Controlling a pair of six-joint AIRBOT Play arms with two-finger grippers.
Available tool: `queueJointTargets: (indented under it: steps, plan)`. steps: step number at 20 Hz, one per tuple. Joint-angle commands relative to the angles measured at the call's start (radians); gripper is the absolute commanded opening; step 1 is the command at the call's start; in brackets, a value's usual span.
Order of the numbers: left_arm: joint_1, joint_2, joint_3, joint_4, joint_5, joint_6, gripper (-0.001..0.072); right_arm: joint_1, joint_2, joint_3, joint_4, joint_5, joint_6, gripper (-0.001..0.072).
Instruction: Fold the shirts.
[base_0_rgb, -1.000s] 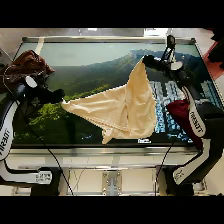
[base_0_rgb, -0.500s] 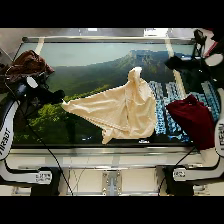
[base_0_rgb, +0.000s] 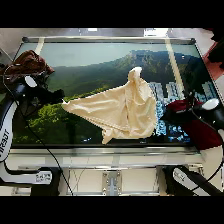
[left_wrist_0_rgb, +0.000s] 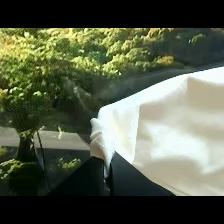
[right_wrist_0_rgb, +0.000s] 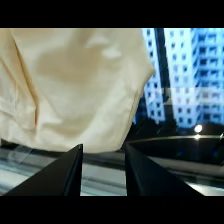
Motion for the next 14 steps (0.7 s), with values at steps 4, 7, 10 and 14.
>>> queueJointTargets:
  steps: [4,7,10,14]
  plan:
    - [-0.001,0.002,0.000,-0.006,-0.003,0.002,0.0010,0.054,0.029,-0.251,0.060,-0.045,0.011,0.0315]
    - [-0.001,0.002,0.000,-0.007,-0.005,0.002,0.0010,0.081,0.028,-0.264,0.092,-0.155,0.011,0.0315]
    - [-0.001,0.002,0.000,-0.045,-0.004,0.033,0.0010,0.137,0.024,-0.264,0.092,-0.278,0.012,0.0314]
    - [-0.001,0.002,0.000,-0.073,-0.003,0.055,0.0010,0.182,0.011,-0.265,0.089,-0.349,0.042,0.0314]
